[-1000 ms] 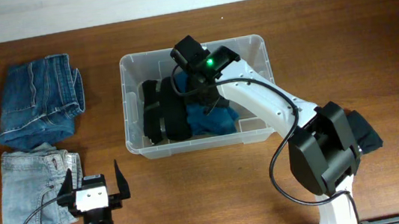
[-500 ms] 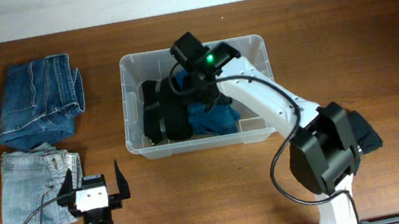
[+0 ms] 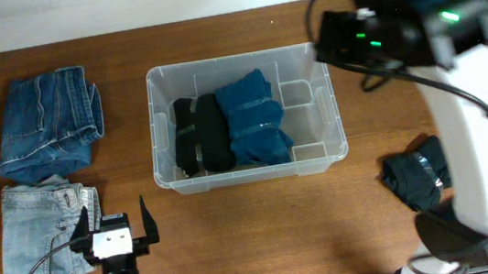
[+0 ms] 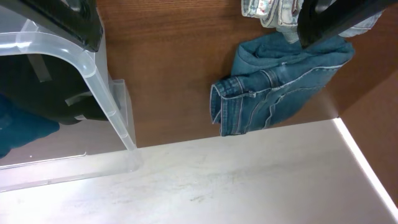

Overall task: Pack container
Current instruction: 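Move the right gripper to the black garment on the table, grasp it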

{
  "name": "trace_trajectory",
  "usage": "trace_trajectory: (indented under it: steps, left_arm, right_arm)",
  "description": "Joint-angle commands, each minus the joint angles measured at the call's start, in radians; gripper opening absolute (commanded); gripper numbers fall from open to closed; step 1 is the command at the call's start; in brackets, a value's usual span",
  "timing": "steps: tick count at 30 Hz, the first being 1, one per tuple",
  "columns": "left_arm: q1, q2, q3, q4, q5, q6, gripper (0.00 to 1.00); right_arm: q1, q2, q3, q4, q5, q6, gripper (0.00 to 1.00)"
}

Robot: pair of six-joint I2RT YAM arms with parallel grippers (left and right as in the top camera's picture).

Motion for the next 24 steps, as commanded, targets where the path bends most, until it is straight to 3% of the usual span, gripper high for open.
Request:
trace_trajectory:
  steps: [1,6,12,20,24]
  left_arm:
    - [-0.006,-0.007,-0.006,-0.001,-0.006,0.002,1.0]
    - [-0.006,-0.007,-0.006,0.0,-0.006,0.002,1.0]
    - [-0.006,-0.007,-0.006,0.0,-0.006,0.002,1.0]
    - [-0.006,-0.007,-0.006,0.0,-0.006,0.002,1.0]
    - [-0.006,-0.007,-0.006,-0.001,-0.006,0.002,1.0]
  right_arm:
    - [-0.079,-0.101,-0.063,-0.006,-0.026,-0.034,0.98]
    - [-0.226,-0.306,-0.33,-0.006,0.01,0.045,0.99]
    - [-0.525,-0.488,-0.725,0.078,0.037,0.075,0.99]
    - [-0.801,-0.51,-1.11,0.355,-0.417,-0.094,0.99]
    - [-0.899,-0.51,-1.284,0.487,-0.496,-0.104,0.99]
